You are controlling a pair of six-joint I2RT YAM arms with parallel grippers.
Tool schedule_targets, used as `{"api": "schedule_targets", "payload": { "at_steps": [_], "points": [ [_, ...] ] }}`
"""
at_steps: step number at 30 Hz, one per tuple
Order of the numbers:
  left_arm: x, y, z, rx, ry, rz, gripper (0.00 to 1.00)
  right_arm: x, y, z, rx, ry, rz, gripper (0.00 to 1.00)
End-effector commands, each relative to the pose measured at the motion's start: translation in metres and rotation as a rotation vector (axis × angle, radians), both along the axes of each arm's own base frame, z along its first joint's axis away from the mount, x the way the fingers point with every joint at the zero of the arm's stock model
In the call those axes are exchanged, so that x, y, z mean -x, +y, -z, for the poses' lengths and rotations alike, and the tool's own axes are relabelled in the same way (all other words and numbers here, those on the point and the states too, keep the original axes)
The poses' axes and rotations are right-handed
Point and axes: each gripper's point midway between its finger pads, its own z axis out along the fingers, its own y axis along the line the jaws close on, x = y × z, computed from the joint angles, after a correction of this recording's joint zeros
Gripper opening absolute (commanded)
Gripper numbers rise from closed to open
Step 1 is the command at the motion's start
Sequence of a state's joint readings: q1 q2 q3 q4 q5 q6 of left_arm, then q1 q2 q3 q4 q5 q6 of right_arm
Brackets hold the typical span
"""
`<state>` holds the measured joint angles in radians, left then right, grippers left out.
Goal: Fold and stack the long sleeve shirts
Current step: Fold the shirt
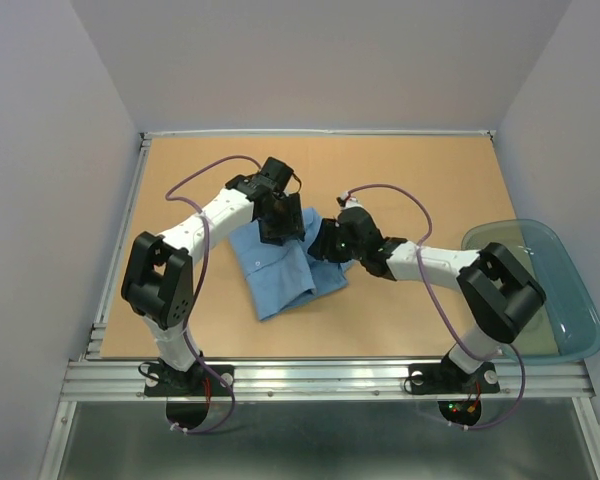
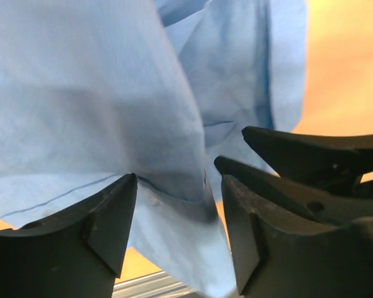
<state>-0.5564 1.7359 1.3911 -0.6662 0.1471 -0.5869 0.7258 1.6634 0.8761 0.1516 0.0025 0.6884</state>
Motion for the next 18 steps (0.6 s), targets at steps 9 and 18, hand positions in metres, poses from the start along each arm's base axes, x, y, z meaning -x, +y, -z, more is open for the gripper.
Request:
{"api": "schedule_targets", "payload": {
  "at_steps": [9,18],
  "points": [
    [-0.021,-0.044,-0.13,0.342,-0.311,0.038,0.88,-0.016,-0.054,-0.092,0.052,-0.256,0.143,0.6],
    [-0.039,0.027,-0.136,0.287,-0.42,-0.125,0.91,0.015,0.009,-0.102,-0.086,-0.178,-0.224,0.66]
  ]
}}
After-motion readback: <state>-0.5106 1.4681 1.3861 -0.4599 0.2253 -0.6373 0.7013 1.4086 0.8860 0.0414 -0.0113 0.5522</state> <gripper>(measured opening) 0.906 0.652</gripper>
